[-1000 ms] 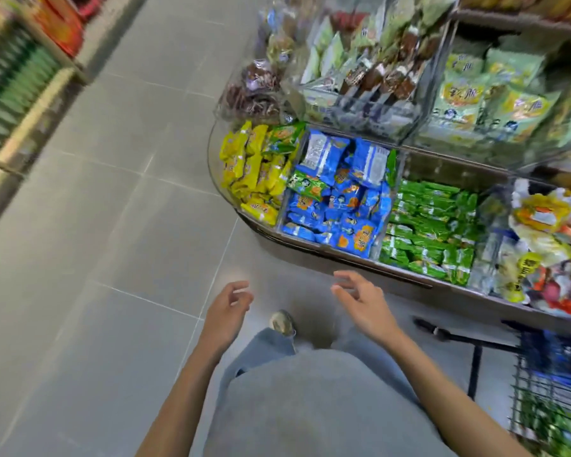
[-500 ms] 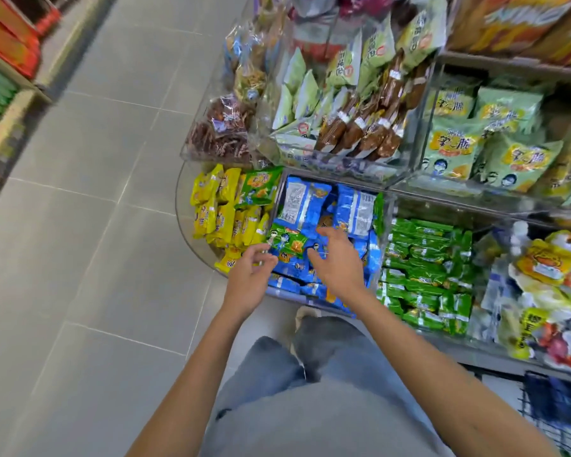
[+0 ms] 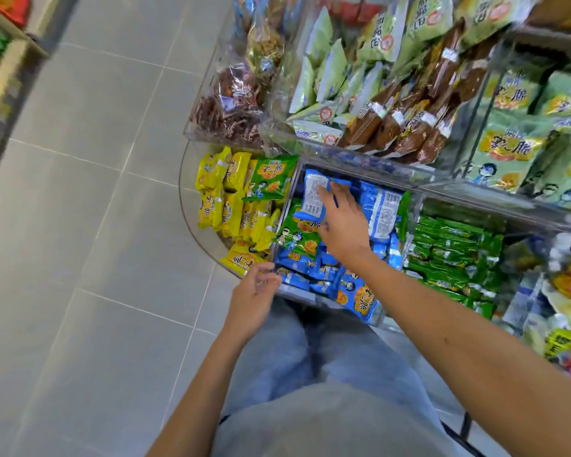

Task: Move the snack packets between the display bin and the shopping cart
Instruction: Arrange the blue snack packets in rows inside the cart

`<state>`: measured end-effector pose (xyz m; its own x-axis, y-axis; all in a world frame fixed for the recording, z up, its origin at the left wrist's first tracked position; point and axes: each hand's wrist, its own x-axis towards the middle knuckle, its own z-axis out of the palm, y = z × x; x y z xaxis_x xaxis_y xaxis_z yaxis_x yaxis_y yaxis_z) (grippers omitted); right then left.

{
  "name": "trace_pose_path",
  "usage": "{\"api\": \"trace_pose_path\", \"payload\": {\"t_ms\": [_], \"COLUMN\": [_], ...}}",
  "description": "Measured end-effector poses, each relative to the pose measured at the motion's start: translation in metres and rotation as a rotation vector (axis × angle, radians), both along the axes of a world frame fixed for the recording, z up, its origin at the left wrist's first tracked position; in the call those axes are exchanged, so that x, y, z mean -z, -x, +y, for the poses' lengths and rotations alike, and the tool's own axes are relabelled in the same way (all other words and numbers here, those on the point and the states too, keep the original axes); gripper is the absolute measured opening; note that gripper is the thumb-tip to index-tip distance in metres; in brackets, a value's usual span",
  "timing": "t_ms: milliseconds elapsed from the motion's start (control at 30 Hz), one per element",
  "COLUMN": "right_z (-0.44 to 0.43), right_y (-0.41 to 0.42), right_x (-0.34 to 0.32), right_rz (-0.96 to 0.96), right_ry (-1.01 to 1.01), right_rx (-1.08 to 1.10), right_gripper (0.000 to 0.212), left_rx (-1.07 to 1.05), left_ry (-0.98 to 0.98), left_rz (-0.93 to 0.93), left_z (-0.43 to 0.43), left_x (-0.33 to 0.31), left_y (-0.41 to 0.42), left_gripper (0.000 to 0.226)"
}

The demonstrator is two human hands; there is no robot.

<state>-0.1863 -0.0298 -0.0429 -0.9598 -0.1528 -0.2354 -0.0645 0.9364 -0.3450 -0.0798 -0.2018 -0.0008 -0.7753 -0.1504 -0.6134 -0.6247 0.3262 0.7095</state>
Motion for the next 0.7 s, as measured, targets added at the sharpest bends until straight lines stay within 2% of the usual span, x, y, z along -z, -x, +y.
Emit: {"api": "trace_pose_path", "payload": {"t_ms": [133, 333, 433, 567, 633, 700], "right_z": [0.0, -0.002, -0.008, -0.018, -0.022, -0.026], "right_y": [0.001, -0.016, -0.035, -0.051, -0.054, -0.054], "right_x": [-0.011, -0.052, -0.083, -0.112, -0.117, -0.117], "right_rz": [0.126, 0.227, 0.088, -0.243, -0.326, -0.37], "right_ry": [0.19, 0.434, 0.662, 0.934, 0.977, 1.027], "right_rx": [0.078, 0.171, 0.3, 0.474, 0.471, 0.468], "right_gripper": [0.051, 0.048, 0.043, 0.019, 0.012, 0.011], "left_rx": [-0.012, 0.014, 0.006, 0.103, 0.204, 0.244], "left_ry": [-0.012, -0.04, -0.053, -0.053, -0.072, -0.163], "left_rz": [-0.003, 0.063, 0.166, 0.289, 0.273, 0.169], "left_z": [-0.007, -0.016, -0.015, -0.015, -0.019, -0.026], "left_x": [-0.006, -0.022, -0.032, -0.042, -0.042, -0.043], "left_y": [0.005, 0.028, 0.044, 0.056, 0.06, 0.064], "left_gripper": [0.017, 0.018, 0.021, 0.034, 0.036, 0.024]}}
